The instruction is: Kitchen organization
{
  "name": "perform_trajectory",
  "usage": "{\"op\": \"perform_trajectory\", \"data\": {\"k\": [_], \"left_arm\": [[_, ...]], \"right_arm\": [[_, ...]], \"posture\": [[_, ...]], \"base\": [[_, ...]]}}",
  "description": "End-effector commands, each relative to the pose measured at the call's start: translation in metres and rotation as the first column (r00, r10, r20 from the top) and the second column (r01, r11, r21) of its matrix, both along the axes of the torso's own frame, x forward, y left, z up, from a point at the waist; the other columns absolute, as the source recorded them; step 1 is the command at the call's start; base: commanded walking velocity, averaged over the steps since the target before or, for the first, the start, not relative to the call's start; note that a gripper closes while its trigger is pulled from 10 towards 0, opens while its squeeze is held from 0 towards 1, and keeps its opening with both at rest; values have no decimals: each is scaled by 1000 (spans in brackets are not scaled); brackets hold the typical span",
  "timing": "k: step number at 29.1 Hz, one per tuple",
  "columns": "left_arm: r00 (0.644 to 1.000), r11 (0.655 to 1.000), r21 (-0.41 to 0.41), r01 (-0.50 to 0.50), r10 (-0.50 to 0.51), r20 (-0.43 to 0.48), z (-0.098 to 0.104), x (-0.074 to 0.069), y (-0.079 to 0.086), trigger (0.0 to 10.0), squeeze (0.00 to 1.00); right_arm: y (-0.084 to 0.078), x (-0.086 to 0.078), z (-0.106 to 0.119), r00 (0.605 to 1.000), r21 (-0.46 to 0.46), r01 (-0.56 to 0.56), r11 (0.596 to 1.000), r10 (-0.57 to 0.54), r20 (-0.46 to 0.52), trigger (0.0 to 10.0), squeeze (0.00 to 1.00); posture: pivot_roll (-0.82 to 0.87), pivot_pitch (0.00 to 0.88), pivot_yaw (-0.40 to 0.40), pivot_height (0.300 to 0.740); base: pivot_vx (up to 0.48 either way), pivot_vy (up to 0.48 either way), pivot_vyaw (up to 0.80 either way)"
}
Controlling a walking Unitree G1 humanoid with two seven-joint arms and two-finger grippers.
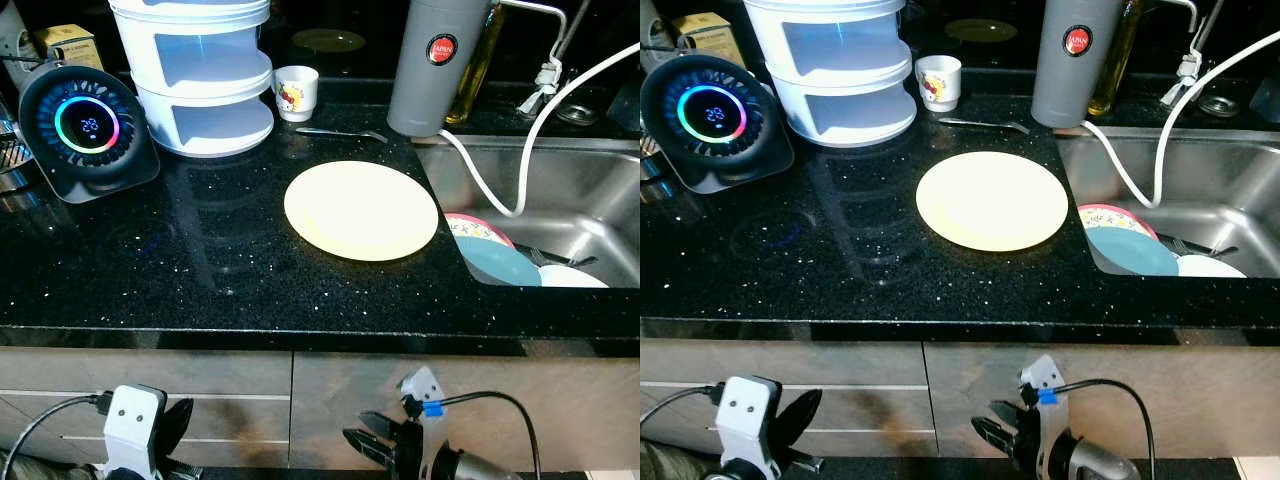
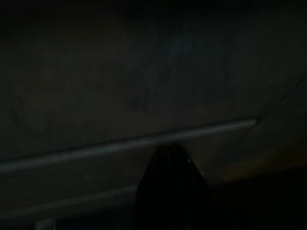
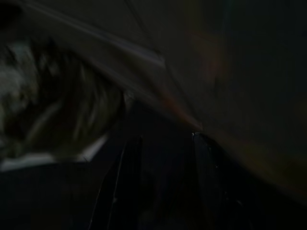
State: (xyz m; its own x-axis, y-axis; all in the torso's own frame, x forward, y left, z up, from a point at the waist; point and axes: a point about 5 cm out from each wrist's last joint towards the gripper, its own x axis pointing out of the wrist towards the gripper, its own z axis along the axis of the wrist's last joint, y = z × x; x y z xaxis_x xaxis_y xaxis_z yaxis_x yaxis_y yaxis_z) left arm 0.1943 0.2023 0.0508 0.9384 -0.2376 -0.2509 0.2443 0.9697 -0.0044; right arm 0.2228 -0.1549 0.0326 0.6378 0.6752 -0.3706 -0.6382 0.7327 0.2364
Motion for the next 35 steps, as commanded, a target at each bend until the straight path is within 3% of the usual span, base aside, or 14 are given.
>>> {"op": "perform_trajectory", "data": {"k": [1,4,5,6,8,11,15,21,23,28,32,35], "left_arm": [[998,1000,-1,-11,11,-69,-12,-8,0,10000,0],[993,1000,15,-13,15,-115,-19,-12,2,10000,0],[986,999,22,-26,30,-163,-25,-13,4,10000,0],[986,999,22,-26,30,-163,-25,-13,4,10000,0],[967,997,58,-55,67,-247,-40,-12,8,10000,0],[918,993,109,-41,80,-389,-62,-4,7,10000,0],[910,995,99,10,33,-414,-66,5,-3,10000,0],[905,995,94,19,22,-424,-71,12,-10,10000,0],[900,996,87,17,23,-436,-72,19,-14,10000,0],[899,996,90,2,38,-437,-75,21,-14,10000,0],[913,995,101,-20,60,-403,-75,24,-13,10000,0],[918,994,102,-35,73,-391,-75,25,-12,10000,0]], "right_arm": [[-4,-8,-9,998,-53,-5,999,2,-57,10000,0],[-9,-13,-15,994,-135,-10,991,-5,-107,10000,0],[-15,-11,-22,992,-230,12,973,-40,-118,10000,0],[-15,-11,-22,992,-230,12,973,-40,-118,10000,0],[-27,-1,-32,977,-375,137,917,-187,-100,10000,0],[-30,16,-42,907,-449,327,832,-409,-97,10000,0],[-23,23,-47,842,-453,409,792,-519,-148,10000,0],[-10,30,-46,848,-454,452,768,-528,-50,10000,0],[-13,31,-53,802,-498,508,703,-596,-23,10000,0],[-13,28,-60,764,-515,544,663,-645,-22,10000,0],[-15,31,-54,719,-462,652,601,-683,127,10000,0],[-15,32,-52,709,-462,676,574,-678,195,10000,0]], "posture": [[18,161,-10,740],[18,161,-10,740],[20,154,-7,740],[20,154,-7,740],[20,139,-3,740],[12,125,13,740],[18,127,20,740],[15,121,24,740],[18,152,29,740],[17,129,30,740],[23,149,26,740],[23,149,26,740]], "base": [[0,0,0],[0,0,0],[0,0,0],[0,0,0],[0,0,0],[0,0,0],[0,0,0],[0,0,0],[0,0,0],[0,0,0],[0,0,0],[0,0,0]]}}
